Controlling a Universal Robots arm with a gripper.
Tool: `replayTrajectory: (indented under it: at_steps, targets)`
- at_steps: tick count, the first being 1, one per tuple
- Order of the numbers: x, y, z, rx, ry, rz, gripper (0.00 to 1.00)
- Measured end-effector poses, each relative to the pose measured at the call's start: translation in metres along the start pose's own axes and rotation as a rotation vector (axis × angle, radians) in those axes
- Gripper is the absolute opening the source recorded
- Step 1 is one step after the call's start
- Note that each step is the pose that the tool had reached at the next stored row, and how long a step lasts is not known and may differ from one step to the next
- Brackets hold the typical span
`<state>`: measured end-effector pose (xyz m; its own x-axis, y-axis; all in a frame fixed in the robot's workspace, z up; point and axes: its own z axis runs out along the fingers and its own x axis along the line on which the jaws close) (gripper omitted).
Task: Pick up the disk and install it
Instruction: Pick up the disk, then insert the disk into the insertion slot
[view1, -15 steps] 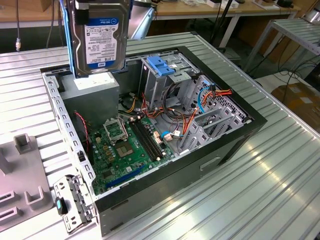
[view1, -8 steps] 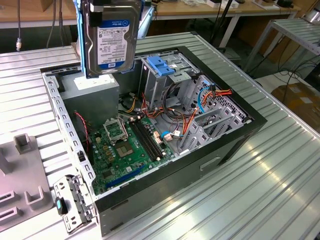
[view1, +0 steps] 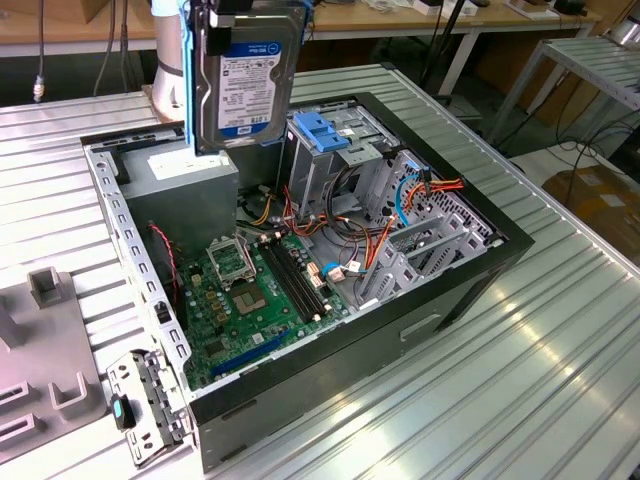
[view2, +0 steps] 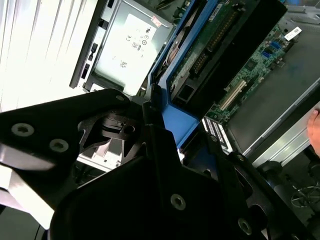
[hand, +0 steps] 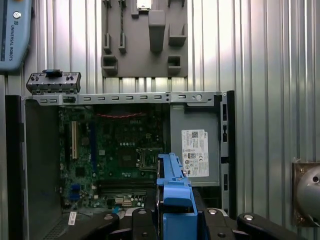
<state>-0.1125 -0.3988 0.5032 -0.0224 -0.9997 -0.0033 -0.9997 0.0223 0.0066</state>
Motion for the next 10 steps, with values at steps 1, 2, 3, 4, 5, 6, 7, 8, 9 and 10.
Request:
replayTrajectory:
  at_steps: [1,2,3,4,5,6,7,8,9,10]
  targets:
    - [0.0,-0.0024,0.0001,0.0,0.0,0.0,0.37]
    - [0.0001,-0.0046,0.0002,0.0,0.0,0.0,0.37]
    - [0.0,-0.0077,0.0004,0.0001,-0.0001,0.0,0.37]
    - [0.0,-0.0087,0.0005,0.0,0.0,0.0,0.37]
    - [0.0001,-0.0089,0.0005,0.0,0.0,0.0,0.37]
    - [0.0001,-0.009,0.0005,0.0,-0.0001,0.0,0.37]
    - [0.0,-0.0092,0.0005,0.0,0.0,0.0,0.37]
    - [0.0,-0.0093,0.0005,0.0,-0.0001,0.0,0.37]
    - [0.0,-0.0093,0.0005,0.0,0.0,0.0,0.37]
    - [0.0,-0.0093,0.0005,0.0,0.0,0.0,0.37]
